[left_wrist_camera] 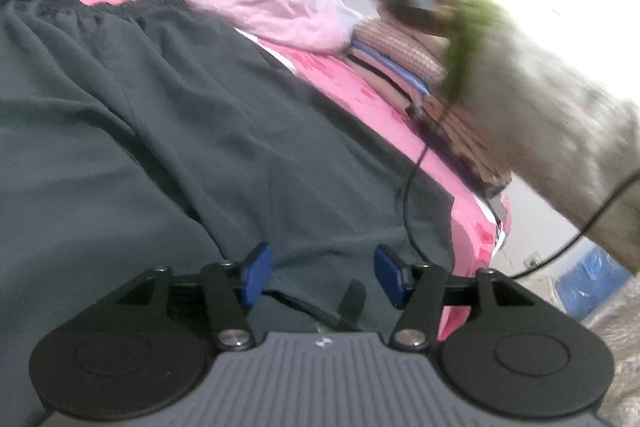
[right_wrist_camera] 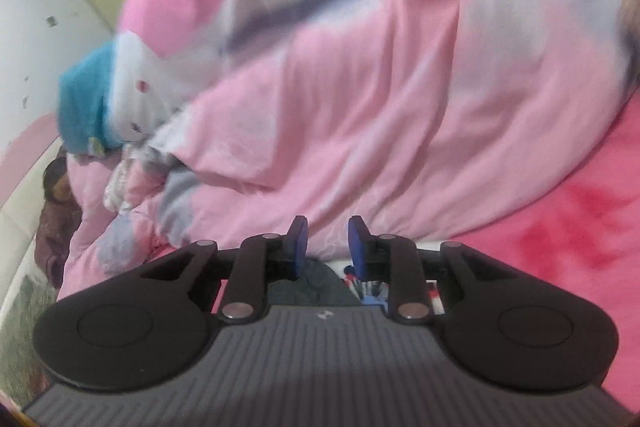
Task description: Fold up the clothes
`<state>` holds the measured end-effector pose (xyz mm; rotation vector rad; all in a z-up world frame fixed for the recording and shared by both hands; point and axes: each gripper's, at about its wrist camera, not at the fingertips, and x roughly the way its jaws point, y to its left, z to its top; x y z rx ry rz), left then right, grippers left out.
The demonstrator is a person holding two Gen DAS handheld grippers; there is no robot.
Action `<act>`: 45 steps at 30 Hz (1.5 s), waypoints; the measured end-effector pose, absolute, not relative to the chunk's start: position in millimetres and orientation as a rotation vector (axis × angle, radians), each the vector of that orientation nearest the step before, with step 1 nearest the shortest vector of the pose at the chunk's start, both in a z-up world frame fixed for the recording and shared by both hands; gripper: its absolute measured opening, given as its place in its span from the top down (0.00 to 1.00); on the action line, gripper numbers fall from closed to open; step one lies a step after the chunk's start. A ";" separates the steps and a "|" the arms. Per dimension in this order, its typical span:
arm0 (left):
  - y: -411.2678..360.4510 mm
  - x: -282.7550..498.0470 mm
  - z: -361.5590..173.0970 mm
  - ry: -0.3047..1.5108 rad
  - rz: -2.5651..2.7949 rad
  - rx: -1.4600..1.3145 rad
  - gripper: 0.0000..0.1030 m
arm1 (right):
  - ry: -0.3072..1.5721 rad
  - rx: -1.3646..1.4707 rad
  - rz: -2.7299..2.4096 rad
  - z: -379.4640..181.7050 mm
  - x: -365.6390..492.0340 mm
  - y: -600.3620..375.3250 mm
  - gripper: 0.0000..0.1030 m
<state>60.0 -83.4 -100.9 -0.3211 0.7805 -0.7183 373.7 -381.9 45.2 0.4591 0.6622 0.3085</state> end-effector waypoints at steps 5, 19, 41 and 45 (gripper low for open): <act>-48.8 32.0 -76.0 0.722 -0.649 -0.380 0.38 | 0.627 0.380 0.372 121.5 315.2 -379.6 0.69; 121.1 -70.4 -42.2 0.581 -0.124 -0.543 0.32 | 0.821 0.352 0.767 151.6 280.5 -174.2 0.48; 117.7 -73.0 -70.3 0.645 -0.031 -0.381 0.98 | 1.323 0.079 0.460 -42.2 348.1 55.1 0.32; 115.8 -80.9 -59.1 0.551 -0.189 -0.475 0.98 | 1.334 0.071 0.454 -57.3 349.8 55.3 0.32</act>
